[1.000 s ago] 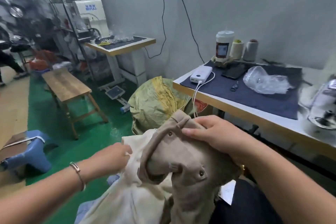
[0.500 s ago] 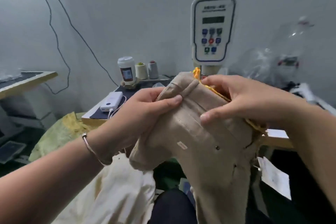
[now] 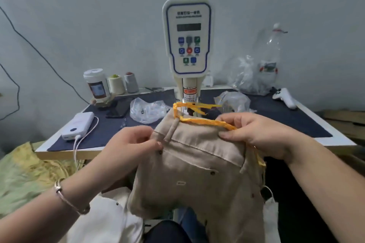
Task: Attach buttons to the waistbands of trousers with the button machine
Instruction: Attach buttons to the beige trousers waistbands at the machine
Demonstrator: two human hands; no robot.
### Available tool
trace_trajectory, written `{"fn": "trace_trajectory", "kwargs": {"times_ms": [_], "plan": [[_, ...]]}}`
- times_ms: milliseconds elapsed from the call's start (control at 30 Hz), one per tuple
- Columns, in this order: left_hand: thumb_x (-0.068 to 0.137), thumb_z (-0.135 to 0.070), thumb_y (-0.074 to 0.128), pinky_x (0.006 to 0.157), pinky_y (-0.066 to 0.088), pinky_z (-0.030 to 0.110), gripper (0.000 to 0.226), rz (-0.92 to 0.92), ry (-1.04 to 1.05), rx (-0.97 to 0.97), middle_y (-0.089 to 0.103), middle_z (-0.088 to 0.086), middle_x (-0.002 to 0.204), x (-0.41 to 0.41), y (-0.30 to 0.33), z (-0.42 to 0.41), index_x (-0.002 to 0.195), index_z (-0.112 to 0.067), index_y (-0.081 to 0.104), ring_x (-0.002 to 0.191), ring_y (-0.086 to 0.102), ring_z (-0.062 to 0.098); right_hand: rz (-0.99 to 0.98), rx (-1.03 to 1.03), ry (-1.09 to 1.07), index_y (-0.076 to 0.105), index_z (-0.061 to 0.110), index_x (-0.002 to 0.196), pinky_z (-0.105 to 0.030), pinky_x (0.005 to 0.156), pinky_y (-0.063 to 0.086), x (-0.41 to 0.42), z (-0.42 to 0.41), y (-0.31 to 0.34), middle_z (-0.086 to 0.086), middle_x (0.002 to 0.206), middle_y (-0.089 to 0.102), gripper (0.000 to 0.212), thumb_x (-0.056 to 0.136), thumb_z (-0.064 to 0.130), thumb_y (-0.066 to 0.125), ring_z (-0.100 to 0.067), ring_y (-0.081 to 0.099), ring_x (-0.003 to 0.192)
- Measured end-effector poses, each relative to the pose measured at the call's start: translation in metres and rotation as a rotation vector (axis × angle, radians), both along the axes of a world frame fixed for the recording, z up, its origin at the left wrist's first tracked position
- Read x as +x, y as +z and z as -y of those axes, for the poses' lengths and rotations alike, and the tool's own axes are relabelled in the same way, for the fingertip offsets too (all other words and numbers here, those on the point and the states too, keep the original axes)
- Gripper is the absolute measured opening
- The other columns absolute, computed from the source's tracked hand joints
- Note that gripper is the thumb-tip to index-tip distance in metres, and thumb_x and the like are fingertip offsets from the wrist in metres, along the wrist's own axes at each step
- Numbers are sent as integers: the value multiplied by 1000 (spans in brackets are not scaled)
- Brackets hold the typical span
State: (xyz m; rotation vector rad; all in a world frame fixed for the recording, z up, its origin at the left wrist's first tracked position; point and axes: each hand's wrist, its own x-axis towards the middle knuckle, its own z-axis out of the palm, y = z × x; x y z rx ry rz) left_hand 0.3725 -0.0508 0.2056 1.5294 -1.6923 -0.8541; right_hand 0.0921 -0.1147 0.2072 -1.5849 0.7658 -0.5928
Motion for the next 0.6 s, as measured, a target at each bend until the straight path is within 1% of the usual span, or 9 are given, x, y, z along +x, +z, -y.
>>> {"fn": "trace_trajectory", "kwargs": {"times_ms": [67,100,133,200,333,400,500,533,600], "plan": [[79,-32,68,83,54,42,25,225,48,-324,67,-5,98,4,-10,5,103,-26,64,94,63,10,21,-33,-19,71,18,89,-15,67,49,12,7,5,-1,83,62,15,91,9,59,-11,58,77],[81,-32,66,84,52,37,30,334,39,-536,63,-8,105,5,-14,7,110,-24,61,99,60,10,40,-30,-24,71,16,93,-16,68,51,16,10,9,-3,86,64,12,89,12,60,-11,59,79],[83,-33,64,86,50,34,33,427,-8,-734,61,-7,109,4,-17,9,113,-20,62,102,57,13,63,-19,-26,72,14,95,-16,69,52,19,13,12,-4,89,66,14,85,14,62,-11,61,81],[87,-36,63,89,47,33,30,571,-171,-953,65,-5,109,0,-26,12,109,-15,68,103,56,16,96,10,-33,74,12,96,-17,70,53,23,18,17,-6,93,68,20,80,17,63,-12,64,83],[85,-55,64,89,42,34,41,789,-340,-909,68,-15,112,-15,-37,21,113,-25,69,110,57,13,152,94,-5,76,13,94,-21,68,55,26,22,21,-8,93,72,20,80,12,62,-14,68,81],[81,-55,68,86,41,34,35,840,-360,-870,67,-14,101,-25,-38,23,102,-27,69,104,59,16,166,131,22,76,11,95,-21,67,55,26,22,20,-9,93,72,21,80,11,63,-15,69,81],[83,-47,69,83,40,36,21,853,-418,-836,57,-10,84,-31,-34,24,75,-28,63,91,56,18,145,153,-12,76,11,92,-23,68,55,28,27,18,-9,90,71,17,80,11,64,-15,67,79],[87,-43,66,84,39,36,24,839,-463,-824,54,-11,81,-29,-32,23,71,-27,58,88,53,17,102,125,-57,76,13,90,-26,72,54,29,31,15,-8,88,70,14,83,11,64,-16,65,79],[95,-35,56,80,39,32,27,727,-545,-781,48,-9,71,-19,-27,22,71,-26,47,76,49,15,-53,-61,-226,75,18,85,-27,77,48,33,40,8,-3,83,68,17,91,9,61,-15,60,80]]}}
